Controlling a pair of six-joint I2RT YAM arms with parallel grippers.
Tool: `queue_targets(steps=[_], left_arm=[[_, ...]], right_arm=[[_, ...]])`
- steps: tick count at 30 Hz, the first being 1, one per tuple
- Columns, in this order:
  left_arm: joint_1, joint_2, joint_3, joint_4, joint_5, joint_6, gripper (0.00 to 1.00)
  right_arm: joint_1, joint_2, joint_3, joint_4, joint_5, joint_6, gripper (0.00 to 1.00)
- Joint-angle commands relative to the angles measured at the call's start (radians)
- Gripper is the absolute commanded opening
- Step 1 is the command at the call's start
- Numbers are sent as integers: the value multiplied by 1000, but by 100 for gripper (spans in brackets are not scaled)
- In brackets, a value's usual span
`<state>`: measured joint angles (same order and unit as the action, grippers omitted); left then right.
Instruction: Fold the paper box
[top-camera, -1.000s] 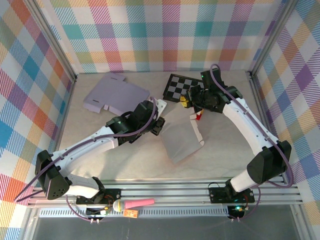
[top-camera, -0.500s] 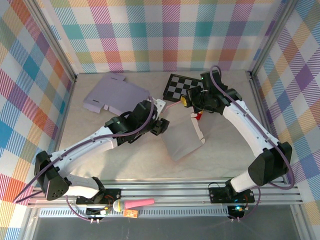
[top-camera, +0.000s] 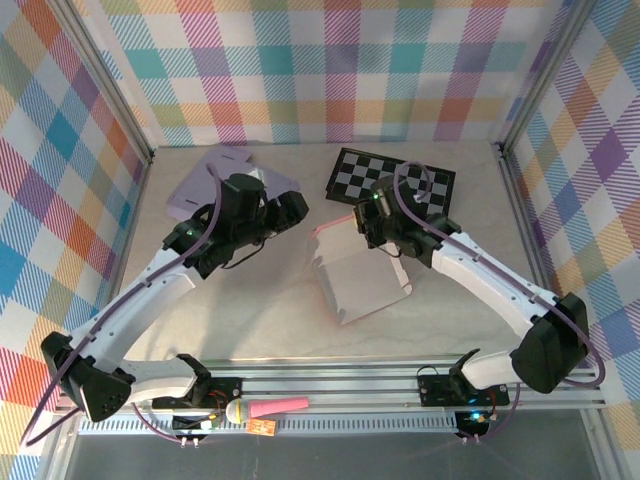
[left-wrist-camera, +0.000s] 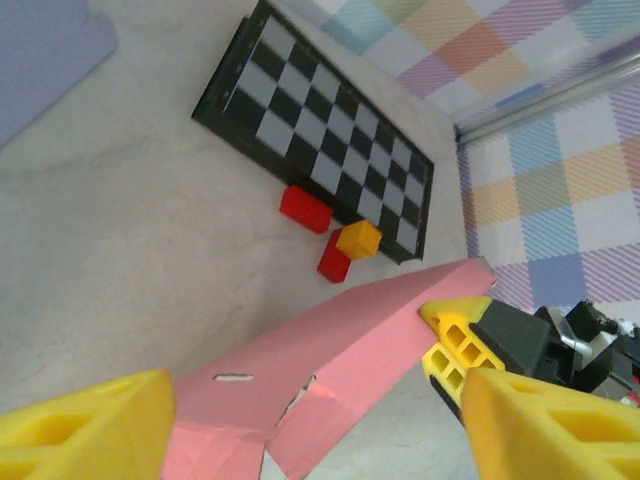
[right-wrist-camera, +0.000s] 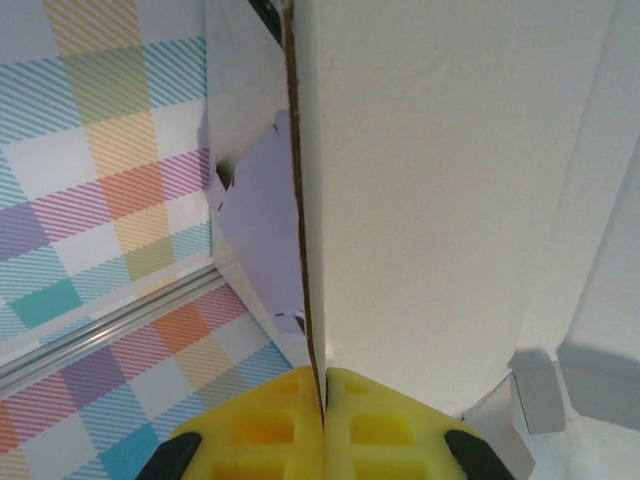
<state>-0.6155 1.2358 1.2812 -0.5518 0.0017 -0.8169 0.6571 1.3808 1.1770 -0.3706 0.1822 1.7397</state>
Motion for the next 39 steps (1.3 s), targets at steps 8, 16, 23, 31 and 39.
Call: queue_targets(steps=[8,16,23,31,39], left_arm=[[120,92,-45,-68,227,-54,58],[140,90,-138,-72,171,95,49],[149,70,-240,-35,158,251,40],[154,23,-374,58,159,307,35],[154,36,-447,122,216,341,31]], right_arm=[[10,68,-230,511,45,-54,0],[15,83,-328,673,-20,-85,0],[16,70,-418,751,-48,-112,0],[16,59,-512,829,-73,-107,0],[12,41,-556,963,-87,-106,0]])
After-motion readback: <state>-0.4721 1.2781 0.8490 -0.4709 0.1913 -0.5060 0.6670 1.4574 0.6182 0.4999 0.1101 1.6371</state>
